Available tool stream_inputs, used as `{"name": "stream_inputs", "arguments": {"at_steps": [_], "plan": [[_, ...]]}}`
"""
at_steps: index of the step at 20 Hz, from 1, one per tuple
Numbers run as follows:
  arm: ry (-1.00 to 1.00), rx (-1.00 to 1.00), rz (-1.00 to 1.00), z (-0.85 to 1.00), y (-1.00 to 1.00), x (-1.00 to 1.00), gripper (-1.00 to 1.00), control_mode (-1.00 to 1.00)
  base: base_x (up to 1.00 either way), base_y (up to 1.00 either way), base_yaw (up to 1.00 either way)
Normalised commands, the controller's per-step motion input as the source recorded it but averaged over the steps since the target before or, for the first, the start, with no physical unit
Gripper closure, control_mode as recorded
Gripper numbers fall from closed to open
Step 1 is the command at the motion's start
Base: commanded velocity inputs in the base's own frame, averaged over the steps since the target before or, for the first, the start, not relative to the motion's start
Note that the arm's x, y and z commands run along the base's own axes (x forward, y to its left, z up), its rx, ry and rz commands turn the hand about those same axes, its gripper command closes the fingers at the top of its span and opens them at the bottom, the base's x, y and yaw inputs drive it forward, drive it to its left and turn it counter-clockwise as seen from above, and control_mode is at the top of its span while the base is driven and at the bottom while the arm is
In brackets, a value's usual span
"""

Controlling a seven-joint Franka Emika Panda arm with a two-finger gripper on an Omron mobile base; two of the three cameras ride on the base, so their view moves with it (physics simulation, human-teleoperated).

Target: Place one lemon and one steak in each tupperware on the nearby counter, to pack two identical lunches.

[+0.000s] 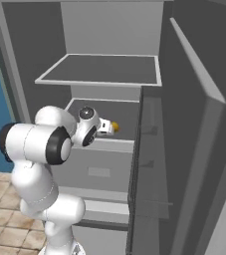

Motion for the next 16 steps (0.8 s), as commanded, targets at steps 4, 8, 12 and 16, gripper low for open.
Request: {"name": "stream_inputs", "arguments": {"at_steps": [4,8,12,16], "plan": [[0.01,0.0,0.01,-0.09,-0.07,0.21,-1.0,-1.0,0.0,0.0,0.0],[0.02,0.0,0.07,-0.04,-0.01,0.16,-1.0,-1.0,0.0,0.0,0.0],[0.04,0.0,0.12,-0.09,0.0,0.11,-1.0,-1.0,0.0,0.0,0.0],[0.05,0.0,0.12,-0.12,0.0,0.13,-1.0,-1.0,0.0,0.0,0.0]]}}
